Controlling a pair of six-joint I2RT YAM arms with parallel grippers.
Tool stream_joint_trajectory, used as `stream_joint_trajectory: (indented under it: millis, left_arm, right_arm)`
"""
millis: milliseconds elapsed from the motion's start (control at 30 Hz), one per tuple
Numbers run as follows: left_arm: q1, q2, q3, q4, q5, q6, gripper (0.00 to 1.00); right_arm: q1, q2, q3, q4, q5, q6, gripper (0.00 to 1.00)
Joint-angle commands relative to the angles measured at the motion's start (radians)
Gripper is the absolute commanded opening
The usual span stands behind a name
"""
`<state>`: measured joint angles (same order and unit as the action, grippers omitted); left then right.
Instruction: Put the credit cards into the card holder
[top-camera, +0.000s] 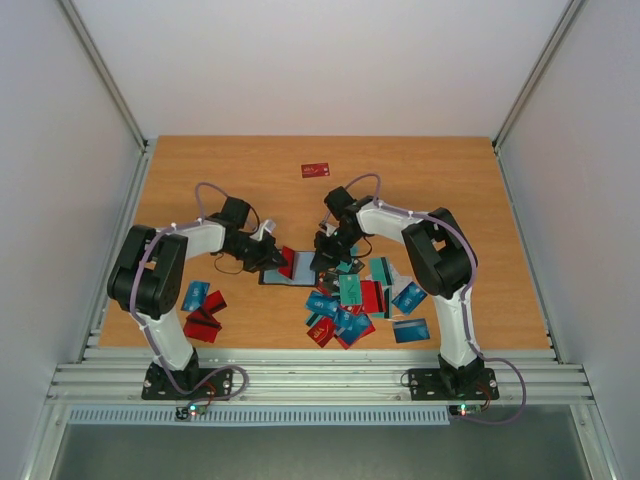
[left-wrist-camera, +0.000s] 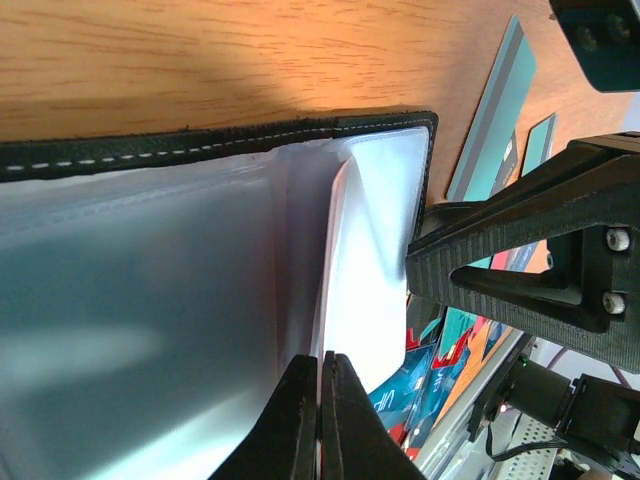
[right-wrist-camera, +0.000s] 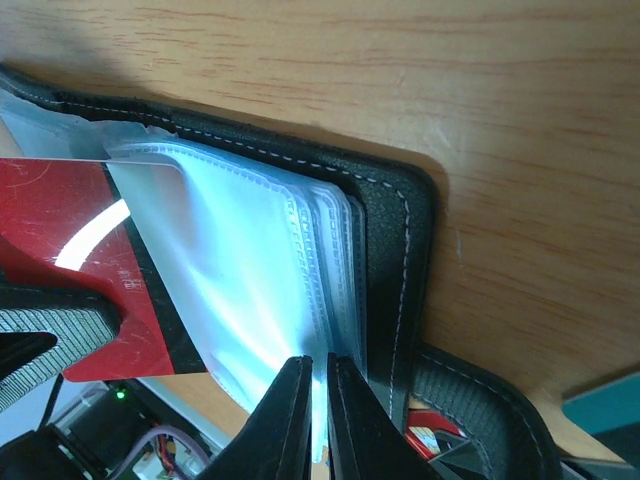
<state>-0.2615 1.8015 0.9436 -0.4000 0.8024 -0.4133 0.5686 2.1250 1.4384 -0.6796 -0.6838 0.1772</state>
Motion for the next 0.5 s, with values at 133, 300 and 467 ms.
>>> stream_joint_trajectory:
  millis: [133, 300, 467]
  left_arm:
    - [-0.010, 0.018, -0.007, 0.048, -0.032, -0.001, 0.00]
    - [-0.015, 0.018, -0.002, 0.047, -0.044, -0.003, 0.00]
    - [-0.024, 0.016, 0.001, 0.049, -0.054, -0.011, 0.00]
  right_arm:
    - [0.001, -0.016, 0.027, -0.126, 0.091, -0.052, 0.08]
    - [0.001, -0.027, -0.006, -0.133, 0.104, -0.073, 0.09]
    - [0.002, -0.017, -0.051, -0.103, 0.088, -0.073, 0.10]
